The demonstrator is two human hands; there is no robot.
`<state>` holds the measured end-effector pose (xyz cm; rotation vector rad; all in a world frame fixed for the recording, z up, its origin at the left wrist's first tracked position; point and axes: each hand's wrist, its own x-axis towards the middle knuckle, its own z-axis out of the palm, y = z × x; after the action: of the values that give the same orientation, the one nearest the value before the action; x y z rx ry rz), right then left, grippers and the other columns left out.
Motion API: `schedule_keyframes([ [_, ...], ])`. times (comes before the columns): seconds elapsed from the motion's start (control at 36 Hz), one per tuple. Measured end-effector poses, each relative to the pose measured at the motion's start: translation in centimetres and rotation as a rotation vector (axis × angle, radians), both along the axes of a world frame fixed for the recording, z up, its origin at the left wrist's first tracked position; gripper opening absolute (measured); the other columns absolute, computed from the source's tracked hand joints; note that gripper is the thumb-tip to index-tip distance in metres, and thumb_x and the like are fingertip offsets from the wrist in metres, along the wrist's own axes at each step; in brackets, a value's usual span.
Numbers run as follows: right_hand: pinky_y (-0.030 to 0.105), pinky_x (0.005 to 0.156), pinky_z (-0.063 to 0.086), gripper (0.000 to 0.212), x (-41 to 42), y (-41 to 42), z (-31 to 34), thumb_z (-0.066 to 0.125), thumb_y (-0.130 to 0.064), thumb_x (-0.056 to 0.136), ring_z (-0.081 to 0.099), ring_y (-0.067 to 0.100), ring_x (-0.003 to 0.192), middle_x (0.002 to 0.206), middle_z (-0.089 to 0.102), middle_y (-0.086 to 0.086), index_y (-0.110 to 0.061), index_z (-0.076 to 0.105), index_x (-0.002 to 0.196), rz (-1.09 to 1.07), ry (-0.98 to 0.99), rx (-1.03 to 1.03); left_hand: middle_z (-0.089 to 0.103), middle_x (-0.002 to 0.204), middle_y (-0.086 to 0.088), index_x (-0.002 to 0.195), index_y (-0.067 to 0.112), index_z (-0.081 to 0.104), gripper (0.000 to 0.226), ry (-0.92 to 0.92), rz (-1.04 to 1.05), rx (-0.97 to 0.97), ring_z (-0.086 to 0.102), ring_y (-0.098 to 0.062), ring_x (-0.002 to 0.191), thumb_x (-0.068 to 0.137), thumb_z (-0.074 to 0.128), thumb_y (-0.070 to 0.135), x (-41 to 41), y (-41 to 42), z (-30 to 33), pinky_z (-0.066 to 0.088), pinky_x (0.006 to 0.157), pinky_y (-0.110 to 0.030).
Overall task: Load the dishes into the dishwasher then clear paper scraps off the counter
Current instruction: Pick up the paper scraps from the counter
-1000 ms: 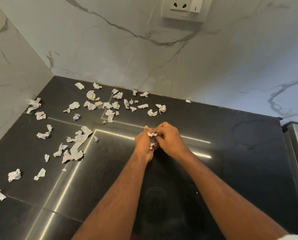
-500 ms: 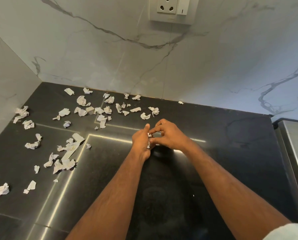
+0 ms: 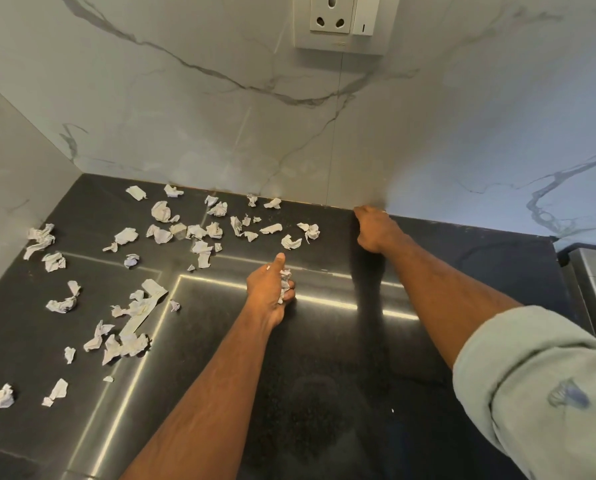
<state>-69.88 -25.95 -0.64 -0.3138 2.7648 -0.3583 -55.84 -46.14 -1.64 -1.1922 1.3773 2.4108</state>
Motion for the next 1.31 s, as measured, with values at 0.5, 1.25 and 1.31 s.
schedule_keyframes([
  [0.5, 0.031, 0.086, 0.05, 0.011, 1.3, -5.9, -0.5, 0.063, -0.013, 0.095, 0.061, 0.019, 0.094, 0.102, 0.063, 0.005, -0.015, 0.074, 0.096, -0.009, 0.173, -0.332, 0.051, 0.073, -0.006, 0.095, 0.01, 0.053, 0.021, -0.02, 0.004, -0.011, 0.048, -0.012, 0.052, 0.097, 0.066, 0.025, 2.1, -2.0, -0.4, 0.03, 0.037, -0.021],
  [1.25, 0.031, 0.079, 0.062, 0.019, 9.7, -9.5, 3.3, 0.079, -0.005, 0.082, 0.074, 0.012, 0.083, 0.091, 0.077, 0.0, -0.013, 0.078, 0.099, -0.222, -0.237, -0.9, 0.053, 0.07, -0.005, 0.098, 0.008, 0.057, 0.021, -0.011, 0.165, 0.14, 0.046, -0.012, 0.052, 0.099, 0.062, 0.029, 1.8, -2.3, 0.2, 0.033, 0.038, -0.021],
  [1.31, 0.028, 0.082, 0.061, 0.019, 11.7, -10.6, 3.3, 0.08, -0.009, 0.082, 0.073, 0.007, 0.083, 0.091, 0.077, -0.005, -0.018, 0.079, 0.098, -0.114, -0.167, -0.808, 0.062, 0.077, -0.01, 0.104, 0.005, 0.061, 0.027, 0.003, 0.19, 0.169, 0.057, -0.015, 0.058, 0.1, 0.06, 0.032, 1.6, -2.3, 0.2, 0.045, 0.044, -0.023],
])
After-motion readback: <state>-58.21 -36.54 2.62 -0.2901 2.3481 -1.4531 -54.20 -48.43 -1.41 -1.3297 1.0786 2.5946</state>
